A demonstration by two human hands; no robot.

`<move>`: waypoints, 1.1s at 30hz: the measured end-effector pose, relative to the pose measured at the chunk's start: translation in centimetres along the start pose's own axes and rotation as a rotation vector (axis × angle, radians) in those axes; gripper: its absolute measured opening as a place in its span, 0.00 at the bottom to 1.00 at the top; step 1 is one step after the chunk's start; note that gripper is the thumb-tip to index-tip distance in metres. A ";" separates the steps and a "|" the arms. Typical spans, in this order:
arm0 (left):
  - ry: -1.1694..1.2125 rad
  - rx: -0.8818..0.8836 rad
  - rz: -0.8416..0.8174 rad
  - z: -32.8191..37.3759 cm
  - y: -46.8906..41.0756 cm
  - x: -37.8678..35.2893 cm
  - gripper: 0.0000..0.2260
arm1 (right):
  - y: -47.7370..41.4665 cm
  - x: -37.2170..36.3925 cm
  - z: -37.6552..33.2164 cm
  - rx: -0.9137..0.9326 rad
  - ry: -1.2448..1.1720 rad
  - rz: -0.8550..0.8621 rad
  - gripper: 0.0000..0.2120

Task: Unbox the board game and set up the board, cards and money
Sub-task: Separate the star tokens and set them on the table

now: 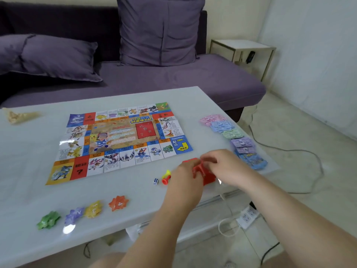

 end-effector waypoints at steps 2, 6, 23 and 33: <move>-0.016 -0.033 -0.033 0.4 0.1 -0.7 0.17 | -0.2 -0.1 -0.3 0.003 0.015 -0.012 0.16; -0.016 -0.040 -0.075 0.5 -0.1 -1.6 0.15 | -0.4 -0.2 0.3 -0.033 -0.018 -0.033 0.16; 0.100 -0.091 -0.150 0.3 0.5 -2.8 0.17 | 0.1 -0.7 1.1 -0.365 -0.737 -0.170 0.16; 0.142 -0.094 -0.193 0.2 0.5 -2.7 0.21 | -0.6 -1.6 1.0 -0.356 -0.659 -0.164 0.16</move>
Point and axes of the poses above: each hand's wrist, its own y-axis away from the middle knuckle, its own x-axis out of the back of the hand, z = x × y, the point moved 10 cm from there along -y, towards the middle knuckle, and after that the axes turned 3 degrees about y, right-handed, at the moved point
